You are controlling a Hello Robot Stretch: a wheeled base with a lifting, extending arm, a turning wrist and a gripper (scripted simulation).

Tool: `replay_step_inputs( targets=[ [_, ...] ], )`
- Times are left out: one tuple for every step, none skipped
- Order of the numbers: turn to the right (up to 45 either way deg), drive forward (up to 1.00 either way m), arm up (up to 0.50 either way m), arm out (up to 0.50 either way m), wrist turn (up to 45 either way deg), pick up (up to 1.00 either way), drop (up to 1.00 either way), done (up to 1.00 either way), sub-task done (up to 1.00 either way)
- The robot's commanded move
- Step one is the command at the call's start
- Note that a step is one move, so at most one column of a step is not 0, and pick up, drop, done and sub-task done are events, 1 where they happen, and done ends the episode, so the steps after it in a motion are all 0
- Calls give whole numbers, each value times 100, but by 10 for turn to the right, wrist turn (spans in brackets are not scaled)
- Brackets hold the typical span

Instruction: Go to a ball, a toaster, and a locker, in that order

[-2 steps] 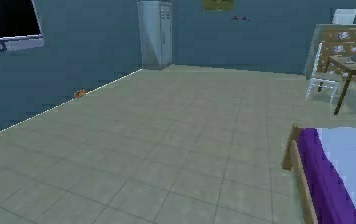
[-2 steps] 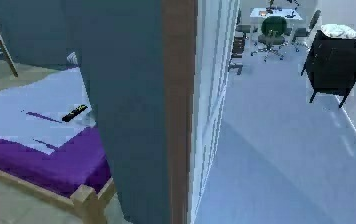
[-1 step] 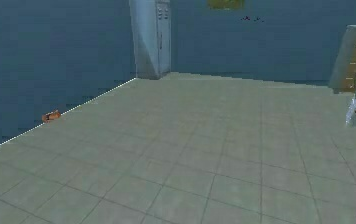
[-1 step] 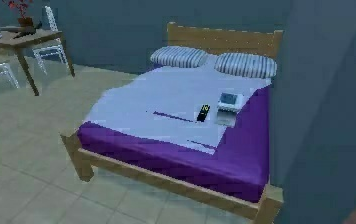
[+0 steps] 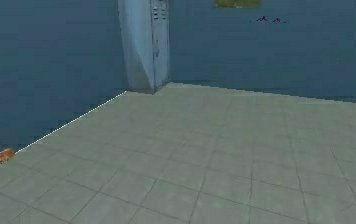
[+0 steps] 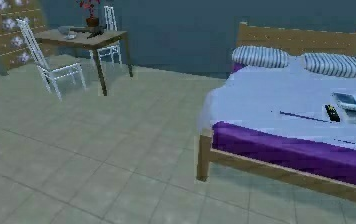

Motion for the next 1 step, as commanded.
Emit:
replay_step_inputs(
  targets=[
    [0,100,0,0,0,0,0,0,0]
  ],
)
